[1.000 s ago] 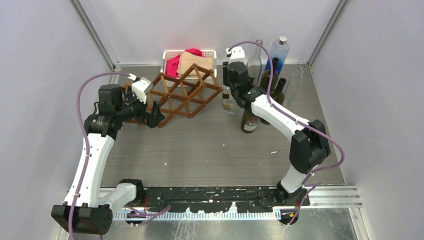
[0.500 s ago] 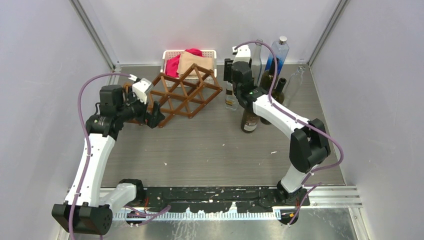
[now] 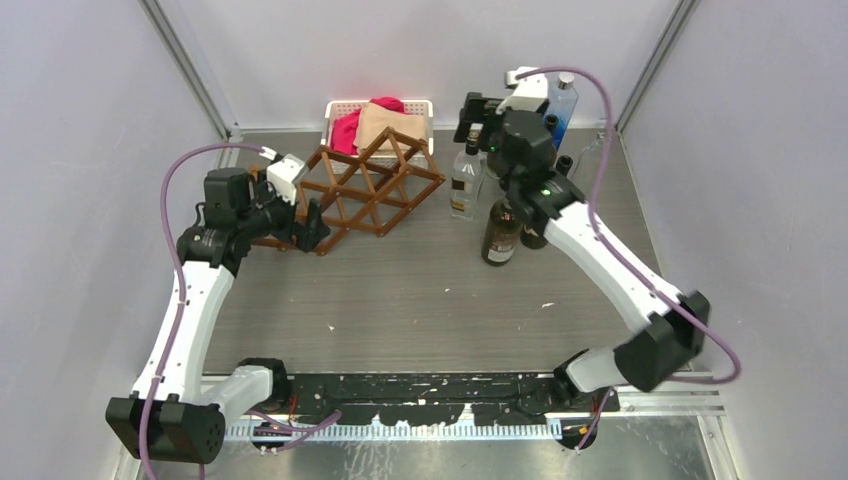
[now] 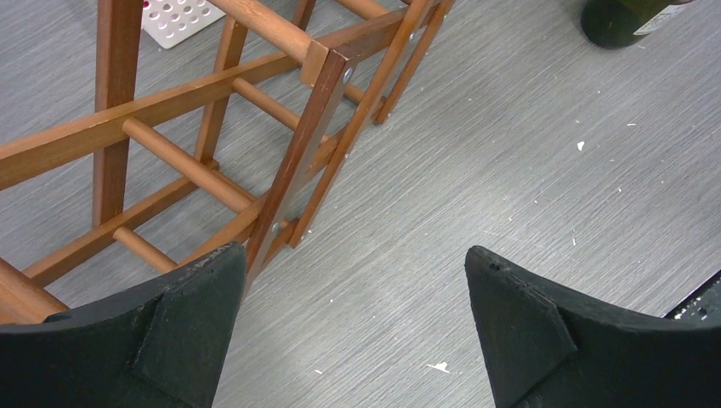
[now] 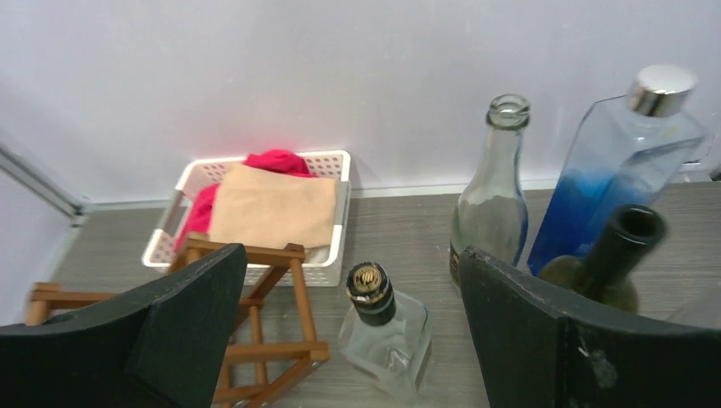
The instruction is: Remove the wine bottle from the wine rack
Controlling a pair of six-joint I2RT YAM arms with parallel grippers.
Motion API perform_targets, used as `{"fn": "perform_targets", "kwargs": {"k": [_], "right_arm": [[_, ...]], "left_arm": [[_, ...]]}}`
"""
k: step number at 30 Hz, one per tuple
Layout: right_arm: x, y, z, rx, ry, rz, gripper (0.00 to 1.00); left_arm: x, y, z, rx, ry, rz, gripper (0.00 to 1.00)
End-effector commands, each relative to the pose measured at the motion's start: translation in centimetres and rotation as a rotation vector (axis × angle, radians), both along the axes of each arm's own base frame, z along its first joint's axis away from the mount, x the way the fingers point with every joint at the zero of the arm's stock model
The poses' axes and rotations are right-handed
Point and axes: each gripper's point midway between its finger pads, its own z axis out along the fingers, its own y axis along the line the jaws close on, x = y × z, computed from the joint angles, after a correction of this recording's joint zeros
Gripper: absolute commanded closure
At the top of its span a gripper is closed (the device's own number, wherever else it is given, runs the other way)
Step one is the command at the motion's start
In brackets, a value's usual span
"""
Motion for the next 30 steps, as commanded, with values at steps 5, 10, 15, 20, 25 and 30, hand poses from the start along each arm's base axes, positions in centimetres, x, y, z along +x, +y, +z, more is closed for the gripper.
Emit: {"fn": "perform_targets", "kwargs": {"k": [5,10,15,20,25,30], "right_arm": [[-12.4,-6.7,3.7,0.194,-0.025,-0.005,0.00],[-17.1,-10.5,-3.4,0.171,0.086,-0.077,0.00],[-19.2,-13.5,-9.7,0.204,0.150,-0.211,0.00],[-18.9,-16.8,-16.5,0.136,0.231,-0.466,0.00],[-17.9,-18.2,-19.3,0.096,0.227,-0.601,0.00],[-16.3,-18.6,-21.5,0.090,0.197,-0.612,0.00]], "left_arm": [[0.8,0.4,-1.2,0.024,-0.047,0.002,0.00],[0.6,0.4,-2.8,0.020,-0.041,0.002,0.00],[0.3,0.3,-4.9,0.014,-0.024,0.004,0.00],[0.6,0.6,-8.2,0.033,0.004,0.013,0.00],[1.1,1.0,-11.5,0.057,0.024,0.022,0.00],[1.6,1.0,-13.8,0.054,0.042,0.031,0.00]]}}
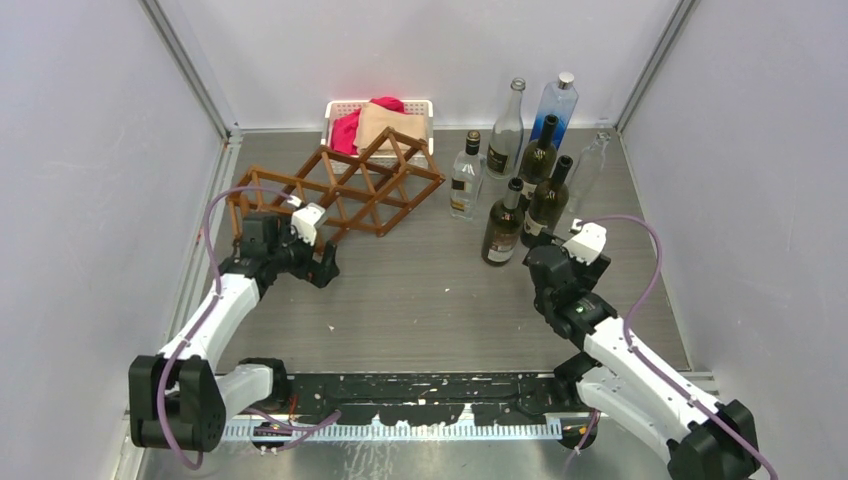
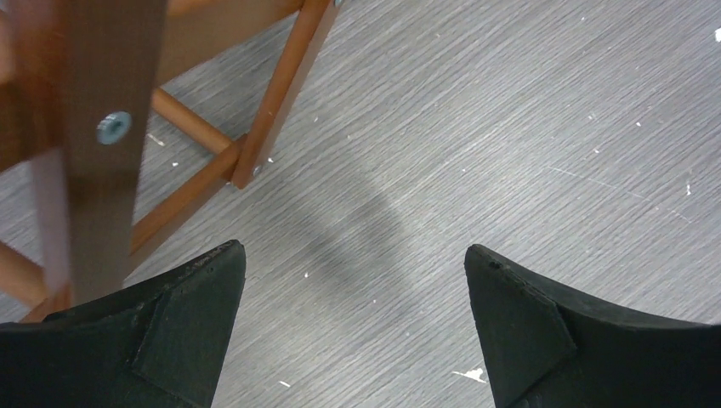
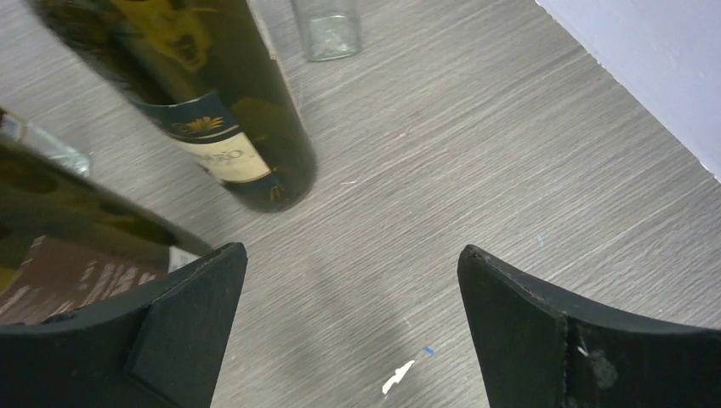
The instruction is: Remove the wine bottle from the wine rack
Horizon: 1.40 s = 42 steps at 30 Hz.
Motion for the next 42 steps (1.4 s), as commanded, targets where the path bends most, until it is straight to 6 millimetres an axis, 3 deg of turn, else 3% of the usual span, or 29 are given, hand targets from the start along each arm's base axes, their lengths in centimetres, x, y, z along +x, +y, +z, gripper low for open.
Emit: {"fn": "perform_targets", "kwargs": {"k": [1,5,9,13,16,24,30,42], "right_arm": [[2.3,-1.3,1.1,0.032,-0.152,-0.092,0.00],[3.2,-3.0,-0.3,0.049,-0.103,-0.132,0.00],[4.5,-4.5,0.1,0.030,-0.122,-0.161,0.00],[5.8,-5.3,-0.1,-0.030,-0.095,-0.154,0.00],[6.5,-5.3,-1.6,-0.057,-0.043,-0.118,0.00],[7.8,-4.3,-4.6,-0.043,-0.032,-0.011,0.00],[8.9,-5.1,-4.4,-0.064,-0.071,-0.016,0.00],[10.6,-7.3,-4.3,-0.037,-0.146,-0.035,0.00]], "left_arm": [[3.0,0.2,0.7,0.003,-0.125,0.013,0.00],[4.6,0.6,-0.5,-0.013,-0.133,0.077,0.00],[6.5,1.6,-1.6,-0.017,-0.175,0.165,0.00],[8.0,2.7,-2.1,-0.031,-0.234,0.237,0.00],[8.4,3.1,-2.7,-0.036,-0.245,0.268,0.00],[8.2,3.9,-2.1,-0.054,-0.285,0.315,0.00],[8.0,5.7,-1.5,-0.081,-0.327,0.388,0.00],[9.4,6.5,-0.1,-0.123,-0.493,0.435,0.00]]}}
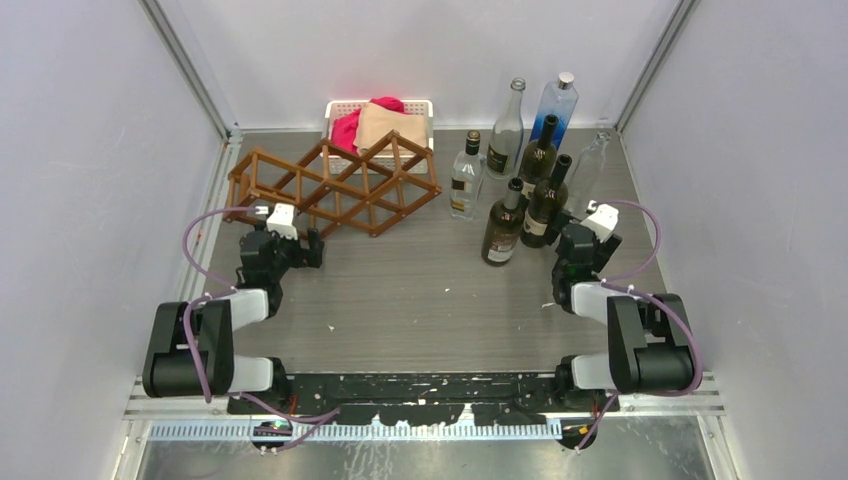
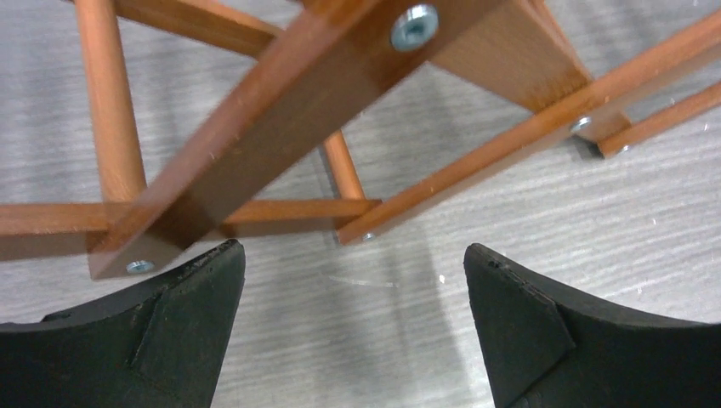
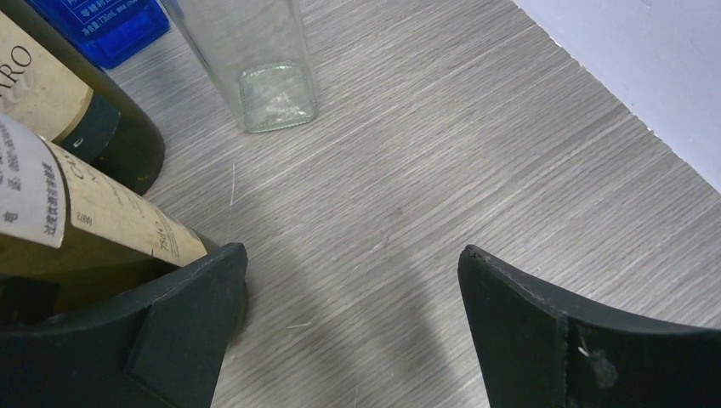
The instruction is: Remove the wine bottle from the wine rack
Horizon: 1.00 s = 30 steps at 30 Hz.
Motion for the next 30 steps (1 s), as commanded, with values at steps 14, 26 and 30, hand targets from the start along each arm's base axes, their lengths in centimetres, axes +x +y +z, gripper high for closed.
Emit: {"fn": "perform_targets", "kwargs": {"k": [14,26,30], "right_arm": [[3.1,0.9,-0.2,-0.024,-0.116,0.098,0.00],[3.5,1.3,-0.3,-0.019,-0.101,0.123,0.00],[3.5,1.3,-0.3,-0.019,-0.102,0.123,0.00]], "left_arm": [[3.5,0.8,1.1,-0.035,-0.173,0.053,0.00],[3.9,0.9,0.9,-0.036,-0.138,0.057,0.00],[3.9,0.9,0.9,-0.035,-0.139,0.057,0.00]]}}
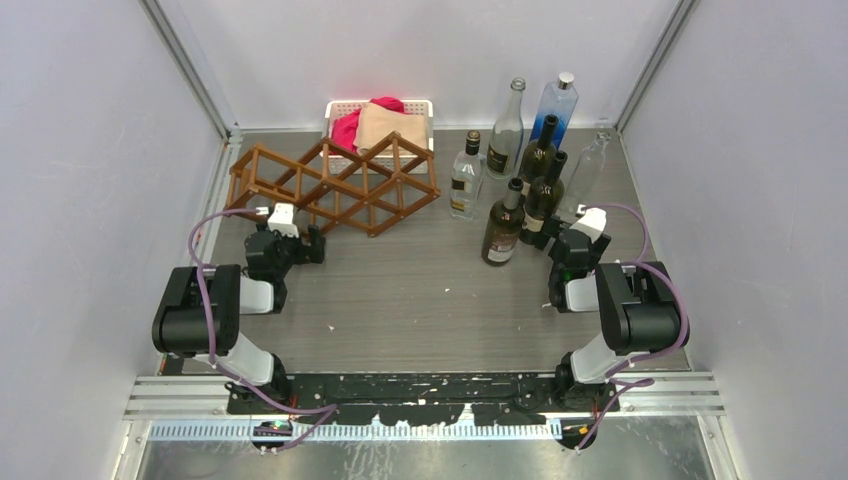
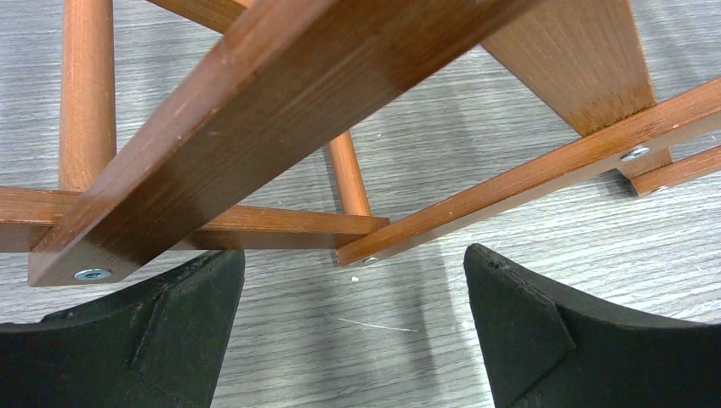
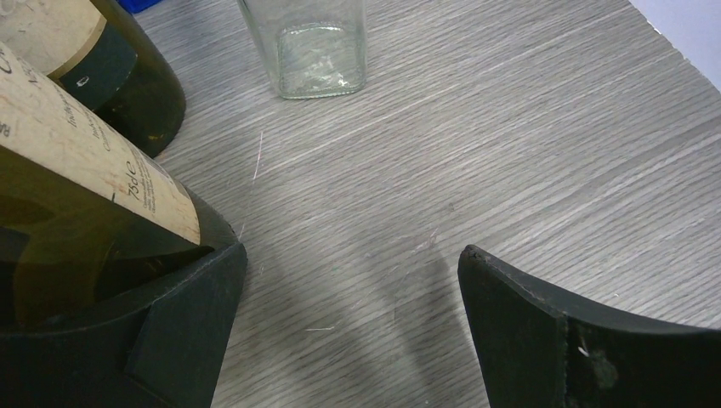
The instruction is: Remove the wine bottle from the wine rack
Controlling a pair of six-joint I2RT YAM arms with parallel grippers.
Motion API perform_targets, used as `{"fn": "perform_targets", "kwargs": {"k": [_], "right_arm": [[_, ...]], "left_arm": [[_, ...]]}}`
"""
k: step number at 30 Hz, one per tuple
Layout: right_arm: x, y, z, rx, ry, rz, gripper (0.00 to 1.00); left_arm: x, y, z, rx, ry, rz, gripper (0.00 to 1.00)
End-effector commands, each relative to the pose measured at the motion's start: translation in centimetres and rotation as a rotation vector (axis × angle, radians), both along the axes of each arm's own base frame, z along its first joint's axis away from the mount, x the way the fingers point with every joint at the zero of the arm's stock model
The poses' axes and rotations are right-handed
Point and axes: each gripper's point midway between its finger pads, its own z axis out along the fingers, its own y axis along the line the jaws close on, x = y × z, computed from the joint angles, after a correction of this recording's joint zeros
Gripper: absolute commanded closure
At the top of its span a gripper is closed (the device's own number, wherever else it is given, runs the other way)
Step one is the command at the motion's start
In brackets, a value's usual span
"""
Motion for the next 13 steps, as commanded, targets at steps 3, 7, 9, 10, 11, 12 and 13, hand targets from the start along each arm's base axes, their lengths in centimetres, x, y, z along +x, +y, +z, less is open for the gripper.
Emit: {"fn": "perform_targets", "kwargs": {"k": [3,7,9,10,11,12,13], "right_arm": [[1.74,-0.02,2.93,-0.009,-0.106,0.003,0.00],[1.76,-0.01,2.96,-0.008,-0.108,0.003,0.00],[1.78,0.00,2.98,-0.008,-0.108,0.004,0.00],[1.74,-0.01,2.90,-0.008,-0.106,0.004,0.00],[1.74,-0.03,2.94,-0.008,-0.107,0.003,0.00],[1.76,-0.01,2.96,-0.008,-0.108,0.003,0.00],[1.75,0.00,2.94,-0.008,-0.107,0.004,0.00]], "left_arm": [[1.48,0.40,2.51,0.005,-0.086,0.013,0.00],[1.51,0.41,2.42,0.006,-0.082,0.013,0.00],[1.55,0.37,2.42,0.008,-0.081,0.012,0.00],[1.58,0.33,2.46,0.009,-0.081,0.011,0.00],[1.58,0.30,2.46,0.010,-0.081,0.012,0.00],[1.54,0.29,2.43,0.011,-0.080,0.012,0.00],[1.56,0.29,2.46,0.011,-0.081,0.011,0.00]]}}
